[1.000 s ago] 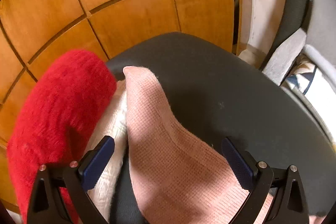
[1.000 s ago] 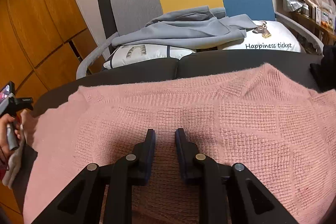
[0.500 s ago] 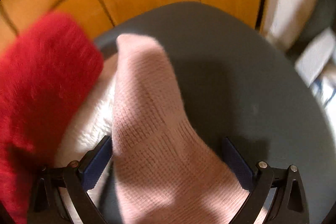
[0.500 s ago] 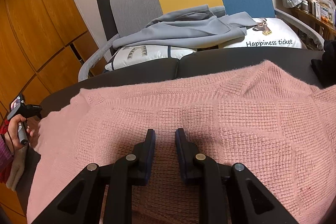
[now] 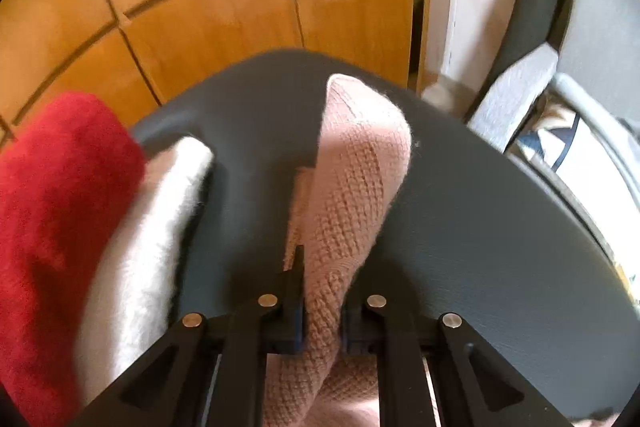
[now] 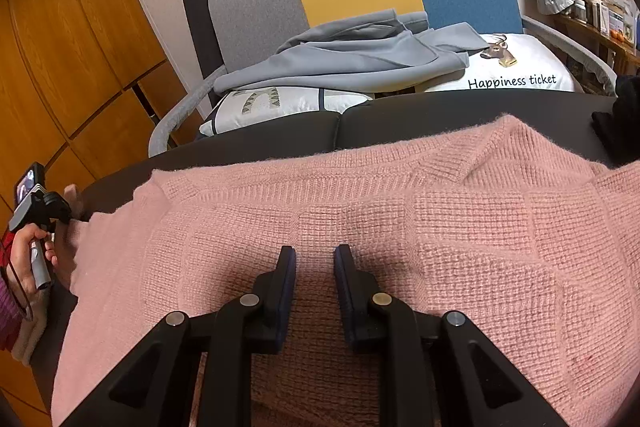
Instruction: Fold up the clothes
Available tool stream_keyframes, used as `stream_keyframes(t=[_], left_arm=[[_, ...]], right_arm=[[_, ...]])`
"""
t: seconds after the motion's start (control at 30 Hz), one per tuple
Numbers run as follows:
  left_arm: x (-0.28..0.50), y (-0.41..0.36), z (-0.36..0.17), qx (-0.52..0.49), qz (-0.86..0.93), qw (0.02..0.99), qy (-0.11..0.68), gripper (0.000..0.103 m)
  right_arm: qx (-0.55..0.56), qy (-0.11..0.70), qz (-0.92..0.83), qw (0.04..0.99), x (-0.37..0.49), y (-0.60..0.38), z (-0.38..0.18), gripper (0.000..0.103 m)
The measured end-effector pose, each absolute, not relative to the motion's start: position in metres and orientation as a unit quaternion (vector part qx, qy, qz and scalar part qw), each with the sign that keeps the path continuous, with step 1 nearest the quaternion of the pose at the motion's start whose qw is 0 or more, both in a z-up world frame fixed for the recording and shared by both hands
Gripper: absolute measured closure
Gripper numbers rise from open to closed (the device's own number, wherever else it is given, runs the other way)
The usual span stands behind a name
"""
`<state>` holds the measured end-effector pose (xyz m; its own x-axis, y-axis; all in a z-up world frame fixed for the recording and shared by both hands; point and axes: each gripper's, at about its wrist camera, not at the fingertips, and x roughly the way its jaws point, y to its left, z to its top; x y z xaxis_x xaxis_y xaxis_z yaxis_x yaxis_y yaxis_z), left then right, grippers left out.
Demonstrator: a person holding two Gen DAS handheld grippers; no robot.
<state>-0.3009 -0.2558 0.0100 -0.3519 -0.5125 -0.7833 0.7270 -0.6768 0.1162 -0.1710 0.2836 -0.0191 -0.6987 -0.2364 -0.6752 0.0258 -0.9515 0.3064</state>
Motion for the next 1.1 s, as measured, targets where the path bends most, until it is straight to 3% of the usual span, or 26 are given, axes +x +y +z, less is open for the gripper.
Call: stream_keyframes(t=[0.2,0.4,0.6,0.63,0.7,0.73,0.77,0.93,1.1], left_arm=[[-0.254,-0.19,0.04,0.37,-0.862,0.339,0.067,0.091],[-0.209,-0.112,0.023,0.376,-0.892,0.25,0.013,0.09],[-0.187,-0.039,0.009,0.396,-0.903,0.166,-0.011,0.086],[-0.196,-0.032,0.008,0.4,-0.905,0.147,-0.009,0.081],[-0.19,-0.024,0.009,0.397,-0.912,0.103,-0.004,0.057],[-0.179,-0.021,0.011,0.386,-0.918,0.09,-0.008,0.031],[-0.167,-0.017,0.014,0.373,-0.924,0.081,-0.014,0.012],[-0.112,-0.035,0.02,0.328,-0.944,0.046,-0.002,0.01],[-0.1,-0.101,-0.002,0.349,-0.92,0.09,0.154,0.01]], right_arm=[[0.38,-0.147,-0.91,0.076,-0.171,0.287,-0.02,0.083],[0.385,-0.142,-0.909,0.074,-0.172,0.286,-0.019,0.083],[0.425,-0.022,-0.904,0.045,-0.181,0.256,-0.006,0.083],[0.428,-0.004,-0.903,0.038,-0.181,0.25,-0.002,0.083],[0.424,0.005,-0.904,0.047,-0.18,0.238,0.013,0.083],[0.416,-0.006,-0.907,0.063,-0.178,0.232,0.022,0.08],[0.408,-0.016,-0.91,0.078,-0.175,0.226,0.032,0.078],[0.431,-0.062,-0.887,0.153,-0.181,0.183,0.056,0.078],[0.519,-0.168,-0.814,0.198,-0.196,0.145,0.04,0.078]])
